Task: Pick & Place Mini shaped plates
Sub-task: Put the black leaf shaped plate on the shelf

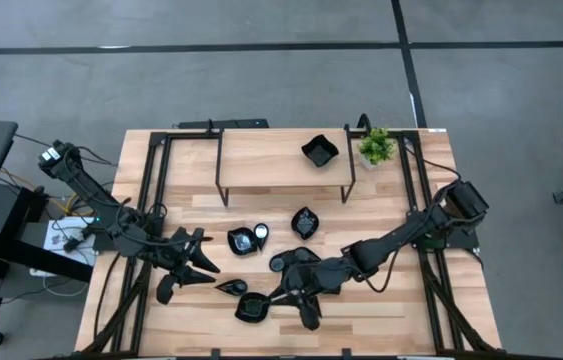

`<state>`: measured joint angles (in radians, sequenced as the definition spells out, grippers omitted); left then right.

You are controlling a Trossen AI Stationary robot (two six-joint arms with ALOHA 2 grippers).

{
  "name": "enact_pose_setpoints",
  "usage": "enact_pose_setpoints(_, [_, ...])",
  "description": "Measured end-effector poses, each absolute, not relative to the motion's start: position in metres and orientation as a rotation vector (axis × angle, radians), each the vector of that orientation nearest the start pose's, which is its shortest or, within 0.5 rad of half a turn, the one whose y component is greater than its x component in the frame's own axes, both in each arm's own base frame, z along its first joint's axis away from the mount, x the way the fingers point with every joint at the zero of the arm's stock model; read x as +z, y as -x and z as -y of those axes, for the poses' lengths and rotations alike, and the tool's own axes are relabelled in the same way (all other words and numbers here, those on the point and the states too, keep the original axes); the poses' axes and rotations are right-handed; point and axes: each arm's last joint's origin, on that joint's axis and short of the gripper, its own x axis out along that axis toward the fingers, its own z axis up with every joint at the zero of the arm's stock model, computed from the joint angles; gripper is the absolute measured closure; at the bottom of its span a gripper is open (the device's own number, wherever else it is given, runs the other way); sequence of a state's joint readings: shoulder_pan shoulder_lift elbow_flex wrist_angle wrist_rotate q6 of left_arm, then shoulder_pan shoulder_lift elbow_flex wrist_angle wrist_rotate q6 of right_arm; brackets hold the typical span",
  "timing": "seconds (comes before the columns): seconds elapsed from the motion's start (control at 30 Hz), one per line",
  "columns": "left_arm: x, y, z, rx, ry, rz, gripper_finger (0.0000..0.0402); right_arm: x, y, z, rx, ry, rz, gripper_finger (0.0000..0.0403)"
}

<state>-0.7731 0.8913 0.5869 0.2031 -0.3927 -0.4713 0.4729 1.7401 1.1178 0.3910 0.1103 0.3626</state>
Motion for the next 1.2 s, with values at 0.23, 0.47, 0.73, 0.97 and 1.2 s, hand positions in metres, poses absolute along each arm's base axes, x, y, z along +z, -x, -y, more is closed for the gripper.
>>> enact_pose_setpoints(0.23, [0.283,-0.150,0.134,-0.403,0.473,-0.203,0.0289,0.246,-0.351,-0.173,0.177,-0.202,-0.264,0.0342])
enact_pose_setpoints(0.47, [0.273,-0.148,0.149,-0.498,0.512,-0.300,0.0289,0.241,-0.353,-0.161,0.001,-0.127,-0.286,0.0342])
enact_pose_setpoints(0.73, [0.248,-0.157,0.168,-0.479,0.440,-0.404,0.0289,0.239,-0.354,-0.157,-0.049,-0.171,-0.298,0.0342])
enact_pose_setpoints(0.97, [0.243,-0.162,0.172,-0.456,0.442,-0.394,0.0289,0.240,-0.351,-0.164,-0.032,-0.195,-0.285,0.0342])
enact_pose_setpoints(1.2, [0.253,-0.158,0.168,-0.472,0.463,-0.353,0.0289,0.277,-0.349,-0.167,0.029,-0.134,-0.036,0.0342])
